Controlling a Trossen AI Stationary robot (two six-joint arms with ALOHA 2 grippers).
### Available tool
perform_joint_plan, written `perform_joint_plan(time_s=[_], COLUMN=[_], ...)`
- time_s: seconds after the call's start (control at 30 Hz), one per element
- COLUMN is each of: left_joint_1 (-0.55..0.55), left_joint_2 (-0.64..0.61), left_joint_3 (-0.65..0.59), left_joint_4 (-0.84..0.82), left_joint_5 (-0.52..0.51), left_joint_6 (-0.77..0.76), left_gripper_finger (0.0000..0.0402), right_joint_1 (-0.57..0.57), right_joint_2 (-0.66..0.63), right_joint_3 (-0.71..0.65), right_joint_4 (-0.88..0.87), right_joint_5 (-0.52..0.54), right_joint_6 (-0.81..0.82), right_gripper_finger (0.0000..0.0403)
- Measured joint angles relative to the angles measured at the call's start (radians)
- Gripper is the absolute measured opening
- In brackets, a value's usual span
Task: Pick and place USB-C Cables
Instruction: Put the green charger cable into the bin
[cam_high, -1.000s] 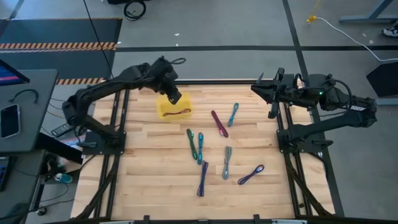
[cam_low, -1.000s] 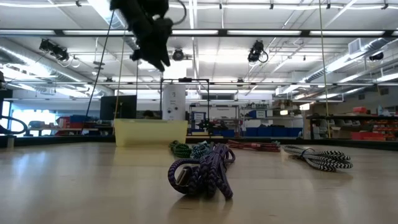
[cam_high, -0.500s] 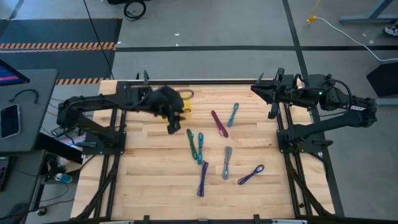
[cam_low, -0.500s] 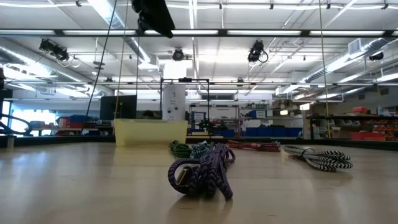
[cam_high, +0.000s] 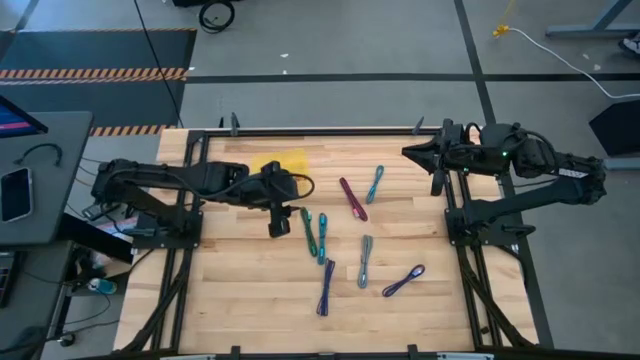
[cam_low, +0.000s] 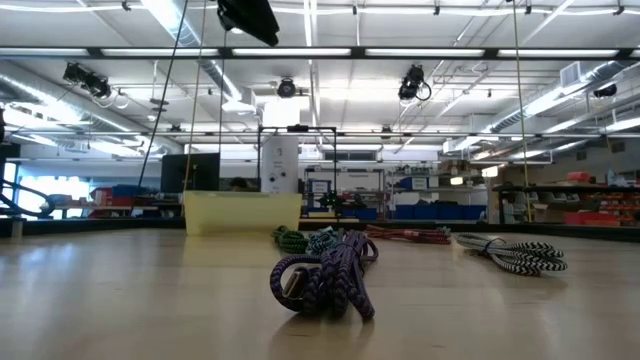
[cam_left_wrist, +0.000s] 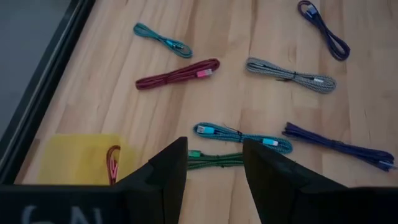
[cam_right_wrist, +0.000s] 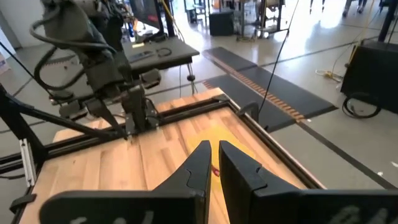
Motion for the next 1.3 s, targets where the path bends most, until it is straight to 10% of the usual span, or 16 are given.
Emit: perform_joint_plan(time_s=[0.33,0.57,1.3], left_joint_1=[0.012,-0.007,-0.012], left_joint_2=[0.000,0.000,0.319], left_joint_3=[-0.148,-0.277,-0.281], left_joint_4=[0.041,0.223,0.350], left_joint_5=[0.020,0.162,0.121], left_joint_6=[-0.049,0.339,0.961], left_gripper_finger=[0.0162,0.0162,0.0163], right_joint_1=[0.000,0.000,0.002], right_joint_2=[0.000,0.000,0.012], right_joint_3=[0.000,0.000,0.000], right_joint_4=[0.000,0.001,0.039], right_joint_5=[0.000,0.000,-0.008], right_joint_6=[-0.008,-0.015,0.030], right_gripper_finger=[0.0039,0.0039,0.0039])
